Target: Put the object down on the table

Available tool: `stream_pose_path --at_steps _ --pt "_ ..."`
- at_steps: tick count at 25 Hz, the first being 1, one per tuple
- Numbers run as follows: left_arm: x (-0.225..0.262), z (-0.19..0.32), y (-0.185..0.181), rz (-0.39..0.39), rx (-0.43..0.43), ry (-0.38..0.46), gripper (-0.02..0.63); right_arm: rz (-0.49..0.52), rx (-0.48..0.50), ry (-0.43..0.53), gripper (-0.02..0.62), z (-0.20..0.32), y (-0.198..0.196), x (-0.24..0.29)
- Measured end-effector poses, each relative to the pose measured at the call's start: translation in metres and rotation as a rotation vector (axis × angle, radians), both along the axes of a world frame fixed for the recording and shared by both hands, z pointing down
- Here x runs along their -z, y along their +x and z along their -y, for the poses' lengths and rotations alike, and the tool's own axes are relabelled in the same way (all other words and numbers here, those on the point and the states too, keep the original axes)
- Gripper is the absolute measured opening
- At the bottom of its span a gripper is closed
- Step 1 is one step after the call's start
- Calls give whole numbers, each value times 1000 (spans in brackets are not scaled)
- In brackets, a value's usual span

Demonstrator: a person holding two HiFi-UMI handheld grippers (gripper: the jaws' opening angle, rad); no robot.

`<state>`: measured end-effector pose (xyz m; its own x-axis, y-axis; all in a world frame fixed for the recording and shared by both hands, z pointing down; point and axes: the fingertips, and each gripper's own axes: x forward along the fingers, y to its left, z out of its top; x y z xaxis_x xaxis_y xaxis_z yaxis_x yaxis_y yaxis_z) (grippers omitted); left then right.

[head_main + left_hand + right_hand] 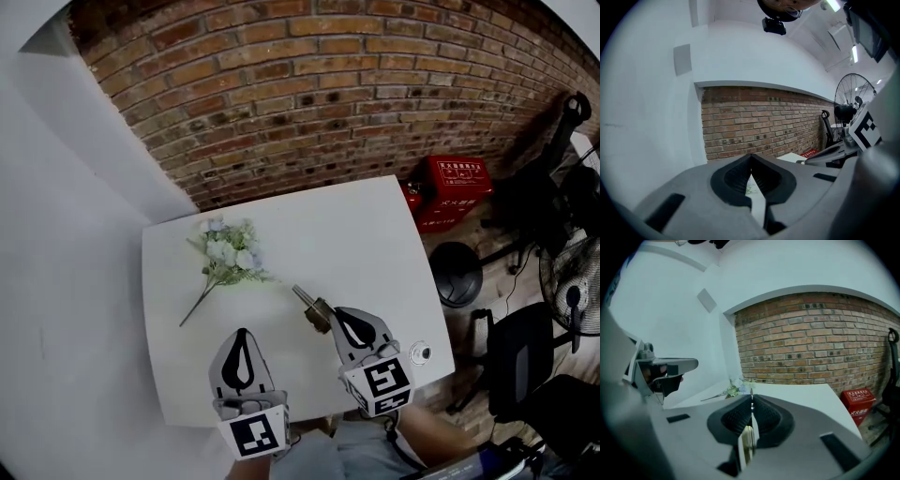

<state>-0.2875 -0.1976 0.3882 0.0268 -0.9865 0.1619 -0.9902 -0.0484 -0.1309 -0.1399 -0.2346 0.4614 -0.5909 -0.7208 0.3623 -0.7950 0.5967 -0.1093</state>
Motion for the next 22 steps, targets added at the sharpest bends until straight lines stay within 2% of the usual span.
stream_pose_path --at_steps 14,22 --pt "-48 14 7 -22 0 -119 8 -6 -5 -95 14 11 6 -52" --pt "-55 24 13 -15 -10 -133 8 -1 -21 -136 14 16 13 -68"
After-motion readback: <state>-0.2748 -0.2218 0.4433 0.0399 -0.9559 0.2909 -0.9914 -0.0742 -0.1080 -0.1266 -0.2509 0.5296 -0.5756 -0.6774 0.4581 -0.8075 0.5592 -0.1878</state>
